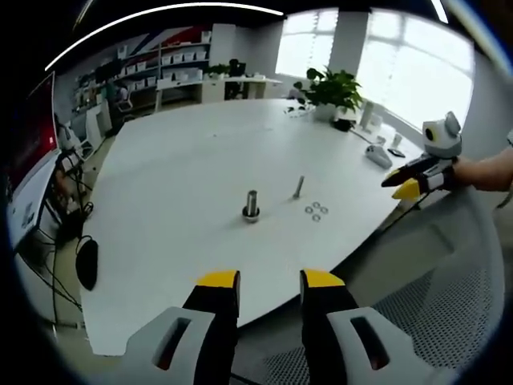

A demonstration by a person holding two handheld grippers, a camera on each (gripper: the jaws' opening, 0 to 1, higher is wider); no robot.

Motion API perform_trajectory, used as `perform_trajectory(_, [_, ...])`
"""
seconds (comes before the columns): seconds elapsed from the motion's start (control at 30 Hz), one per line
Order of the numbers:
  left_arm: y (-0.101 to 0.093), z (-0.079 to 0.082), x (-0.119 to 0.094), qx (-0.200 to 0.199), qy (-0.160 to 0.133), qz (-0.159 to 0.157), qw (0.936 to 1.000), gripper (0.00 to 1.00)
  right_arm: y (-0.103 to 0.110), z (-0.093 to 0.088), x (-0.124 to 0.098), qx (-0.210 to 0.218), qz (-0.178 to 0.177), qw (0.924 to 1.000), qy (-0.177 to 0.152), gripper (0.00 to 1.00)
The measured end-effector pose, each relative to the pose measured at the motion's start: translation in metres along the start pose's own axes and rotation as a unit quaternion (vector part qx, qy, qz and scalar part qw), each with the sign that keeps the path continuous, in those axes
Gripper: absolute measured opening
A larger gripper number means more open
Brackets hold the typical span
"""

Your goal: Place the washer onto the threaded stud by aligning its center hole with the stud, sliding it down to the base, and recovering from edge contact or off-axis alignment until the washer reaches the visible bottom stop.

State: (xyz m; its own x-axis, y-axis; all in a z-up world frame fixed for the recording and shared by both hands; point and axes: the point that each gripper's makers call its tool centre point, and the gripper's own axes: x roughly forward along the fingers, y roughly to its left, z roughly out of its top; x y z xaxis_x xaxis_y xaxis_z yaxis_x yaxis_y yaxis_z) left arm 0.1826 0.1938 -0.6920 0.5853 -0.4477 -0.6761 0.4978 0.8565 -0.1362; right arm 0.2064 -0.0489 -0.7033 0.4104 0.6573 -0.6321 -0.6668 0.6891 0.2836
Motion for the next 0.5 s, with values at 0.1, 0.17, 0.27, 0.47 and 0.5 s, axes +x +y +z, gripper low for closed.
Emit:
perform_trajectory(0.1, [0.001,0.001,0.0,-0.002,-0.003,0.002,1.0,0.28,-0.015,0.002,0.007,-0.004,-0.006,1.0,0.004,0.33])
perform_trajectory(0.17, [0.0,0.002,-0.001,-0.001,-0.005,0.002,1.0,0.28,-0.027,0.001,0.013,-0.011,-0.014,0.9998,0.013,0.33])
perform_trajectory(0.27, [-0.001,0.0,0.0,-0.003,0.001,-0.004,1.0,0.28,-0.042,-0.006,0.021,-0.036,-0.027,0.9984,0.035,0.33])
perform_trajectory(0.47, [-0.004,-0.001,0.002,-0.007,0.003,-0.014,0.9999,0.3,-0.057,-0.016,0.04,-0.052,-0.033,0.9961,0.064,0.33])
perform_trajectory(0.5, [-0.004,0.0,0.002,-0.008,0.001,-0.013,0.9999,0.29,-0.059,-0.018,0.044,-0.058,-0.033,0.9953,0.07,0.33])
